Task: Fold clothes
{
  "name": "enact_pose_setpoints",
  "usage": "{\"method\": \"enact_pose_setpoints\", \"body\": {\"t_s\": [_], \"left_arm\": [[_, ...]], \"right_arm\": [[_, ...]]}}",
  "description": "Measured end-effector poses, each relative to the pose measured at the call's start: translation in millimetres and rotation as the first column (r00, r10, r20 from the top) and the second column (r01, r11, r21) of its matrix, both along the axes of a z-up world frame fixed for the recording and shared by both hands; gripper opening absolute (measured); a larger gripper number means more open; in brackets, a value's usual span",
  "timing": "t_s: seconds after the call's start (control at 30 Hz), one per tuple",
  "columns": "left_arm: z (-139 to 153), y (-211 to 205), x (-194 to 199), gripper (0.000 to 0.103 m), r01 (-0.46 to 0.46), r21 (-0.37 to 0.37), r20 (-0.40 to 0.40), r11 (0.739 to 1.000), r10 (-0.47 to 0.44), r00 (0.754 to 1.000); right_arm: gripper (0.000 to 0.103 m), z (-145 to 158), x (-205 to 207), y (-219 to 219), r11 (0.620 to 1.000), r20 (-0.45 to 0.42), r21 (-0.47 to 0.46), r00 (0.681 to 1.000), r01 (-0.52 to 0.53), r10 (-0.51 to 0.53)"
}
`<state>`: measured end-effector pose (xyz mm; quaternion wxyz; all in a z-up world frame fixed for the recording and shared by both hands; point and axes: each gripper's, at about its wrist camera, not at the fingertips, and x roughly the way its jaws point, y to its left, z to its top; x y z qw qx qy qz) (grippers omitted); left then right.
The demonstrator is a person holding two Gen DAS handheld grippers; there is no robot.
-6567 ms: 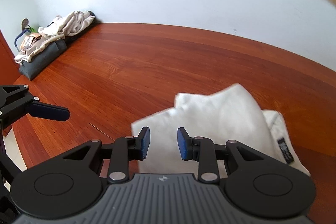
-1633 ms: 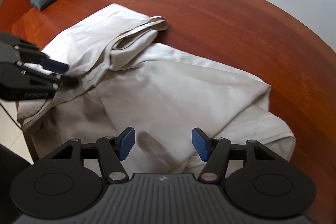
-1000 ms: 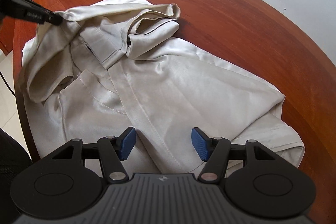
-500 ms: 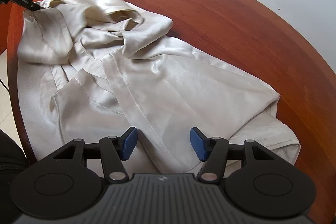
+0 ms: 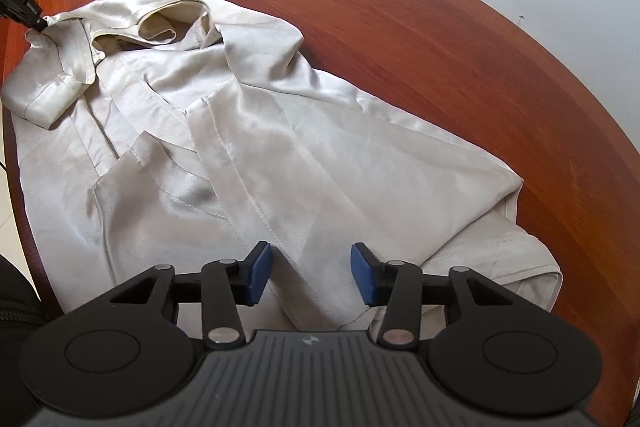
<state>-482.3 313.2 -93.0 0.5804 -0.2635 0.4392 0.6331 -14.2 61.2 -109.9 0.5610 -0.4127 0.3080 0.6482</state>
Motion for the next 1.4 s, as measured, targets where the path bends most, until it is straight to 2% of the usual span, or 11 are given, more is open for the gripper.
{"method": "enact_pose_setpoints", "body": {"t_s": [0.07,0.13,0.2,0.27,0.53,0.67,0.73,0.77,0.8,1.3,1.4], "left_arm": [[5,-5,3,0.036,0.028,0.013,0.016,1.000,-0.028,0.999],[11,-10,7,0.047,0.060,0.030,0.043,0.998,-0.061,0.997],[18,-17,15,0.049,0.099,0.043,0.072,0.994,-0.102,0.992],[23,-21,23,0.052,0.139,0.047,0.098,0.989,-0.143,0.985],[30,-36,67,0.056,0.286,0.048,0.173,0.957,-0.290,0.941],[29,-43,93,0.058,0.361,0.045,0.190,0.932,-0.363,0.912],[29,-46,105,0.059,0.397,0.046,0.195,0.917,-0.398,0.897],[28,-47,111,0.060,0.413,0.047,0.197,0.909,-0.414,0.889],[28,-48,116,0.061,0.427,0.049,0.197,0.903,-0.428,0.882],[18,-34,193,0.062,0.627,0.061,0.143,0.776,-0.629,0.764],[10,-30,204,0.053,0.650,0.048,0.120,0.758,-0.651,0.750]], "right_arm": [[0.033,-1,0,1,1.000,0.005,0.000,1.000,-0.005,0.005],[0.026,0,-1,3,1.000,0.005,0.002,1.000,-0.009,0.009],[0.011,2,-2,5,1.000,0.009,0.006,1.000,-0.009,0.009],[0.007,6,-1,8,1.000,0.016,0.013,1.000,-0.011,0.011],[0.002,35,10,25,0.998,0.027,0.056,1.000,-0.014,0.013],[0.006,42,16,31,0.998,0.027,0.051,0.999,-0.021,0.020],[0.026,45,19,32,0.999,0.025,0.049,1.000,-0.017,0.016],[0.042,45,19,32,0.999,0.024,0.047,1.000,-0.017,0.016],[0.046,45,19,31,0.999,0.025,0.048,1.000,-0.018,0.016],[0.050,9,19,-6,0.998,0.010,-0.054,1.000,0.012,-0.011],[0.050,8,19,-12,0.998,0.007,-0.058,1.000,0.021,-0.021]]}}
